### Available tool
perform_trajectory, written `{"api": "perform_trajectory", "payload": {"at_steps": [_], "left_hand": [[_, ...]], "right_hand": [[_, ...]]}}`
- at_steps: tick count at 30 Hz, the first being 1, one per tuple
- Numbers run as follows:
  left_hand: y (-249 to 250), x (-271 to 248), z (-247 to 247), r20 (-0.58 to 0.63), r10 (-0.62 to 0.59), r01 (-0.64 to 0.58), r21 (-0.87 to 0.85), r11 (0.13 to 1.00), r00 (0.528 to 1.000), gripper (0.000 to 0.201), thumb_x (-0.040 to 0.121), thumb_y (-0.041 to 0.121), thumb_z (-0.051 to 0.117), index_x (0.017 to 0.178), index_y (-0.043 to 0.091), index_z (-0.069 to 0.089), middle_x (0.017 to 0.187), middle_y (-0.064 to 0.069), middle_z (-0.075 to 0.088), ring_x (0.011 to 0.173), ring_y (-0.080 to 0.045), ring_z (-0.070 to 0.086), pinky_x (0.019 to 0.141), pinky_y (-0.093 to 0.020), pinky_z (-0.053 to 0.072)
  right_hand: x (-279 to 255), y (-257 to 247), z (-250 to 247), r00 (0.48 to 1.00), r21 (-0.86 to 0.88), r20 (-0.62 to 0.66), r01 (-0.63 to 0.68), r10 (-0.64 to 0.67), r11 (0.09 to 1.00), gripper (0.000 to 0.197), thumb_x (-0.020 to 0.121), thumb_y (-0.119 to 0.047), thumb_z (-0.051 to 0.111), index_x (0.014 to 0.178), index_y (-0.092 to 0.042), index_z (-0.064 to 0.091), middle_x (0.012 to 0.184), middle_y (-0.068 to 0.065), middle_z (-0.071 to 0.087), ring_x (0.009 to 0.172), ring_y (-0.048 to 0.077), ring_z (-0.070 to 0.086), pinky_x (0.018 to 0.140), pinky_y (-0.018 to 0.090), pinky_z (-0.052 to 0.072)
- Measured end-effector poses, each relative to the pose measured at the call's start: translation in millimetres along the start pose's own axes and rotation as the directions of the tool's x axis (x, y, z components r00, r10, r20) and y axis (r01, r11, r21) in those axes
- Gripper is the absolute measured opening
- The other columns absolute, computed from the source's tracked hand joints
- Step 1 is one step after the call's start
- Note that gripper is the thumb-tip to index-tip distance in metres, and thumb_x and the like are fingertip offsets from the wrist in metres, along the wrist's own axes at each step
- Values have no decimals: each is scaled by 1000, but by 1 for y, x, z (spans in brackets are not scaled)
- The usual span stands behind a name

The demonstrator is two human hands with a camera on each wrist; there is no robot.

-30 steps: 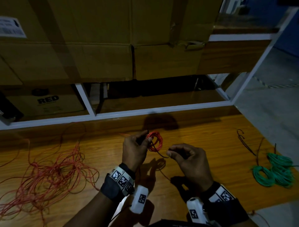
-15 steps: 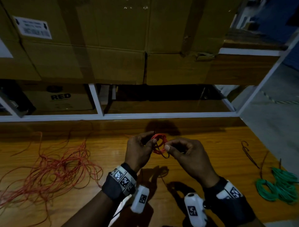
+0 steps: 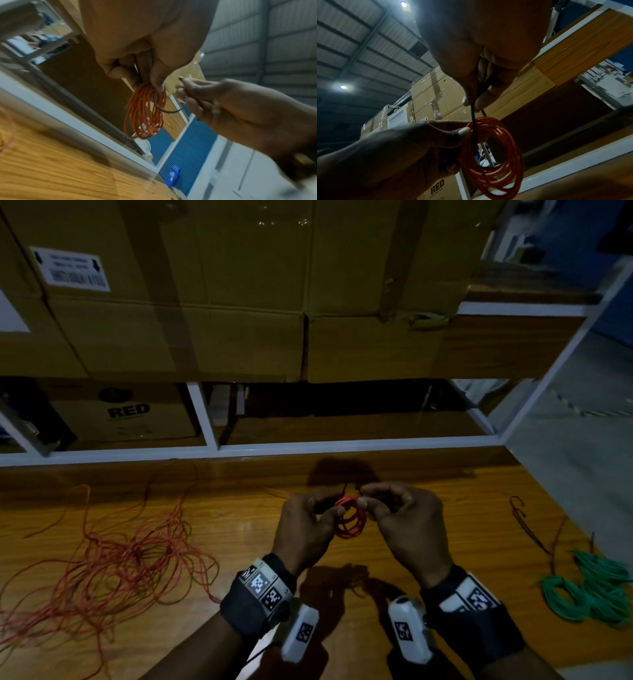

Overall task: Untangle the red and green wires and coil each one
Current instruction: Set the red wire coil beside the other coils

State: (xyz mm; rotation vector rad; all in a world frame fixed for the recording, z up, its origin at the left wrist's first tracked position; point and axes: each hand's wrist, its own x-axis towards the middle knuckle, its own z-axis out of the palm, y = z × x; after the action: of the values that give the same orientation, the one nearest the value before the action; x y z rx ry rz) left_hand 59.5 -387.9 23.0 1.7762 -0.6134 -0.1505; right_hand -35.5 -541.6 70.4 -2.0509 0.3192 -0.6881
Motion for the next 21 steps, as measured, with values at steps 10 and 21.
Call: {"api": "perform_trajectory", "payload": {"at_steps": [10, 21], "left_hand": [[1, -2, 1, 55, 56, -59, 55, 997, 997, 28, 97, 18, 68, 124, 23, 74, 116, 10, 75, 108, 0, 68, 84, -21, 59], [3, 2, 3, 47, 34, -39, 102, 994, 998, 32, 97, 15, 69, 128, 18, 72, 123, 4, 73, 111, -2, 67, 85, -14, 57]], "right_hand": [[11, 2, 2, 999, -147, 48, 24, -17, 989, 9, 90, -19, 77, 97, -24, 80, 87, -17, 74, 83, -9, 69, 64, 9, 54], [17, -5, 1, 997, -238, 74, 56, -39, 970, 9, 90, -18, 77, 96, -23, 81, 91, -11, 77, 81, -2, 69, 68, 11, 53]]}}
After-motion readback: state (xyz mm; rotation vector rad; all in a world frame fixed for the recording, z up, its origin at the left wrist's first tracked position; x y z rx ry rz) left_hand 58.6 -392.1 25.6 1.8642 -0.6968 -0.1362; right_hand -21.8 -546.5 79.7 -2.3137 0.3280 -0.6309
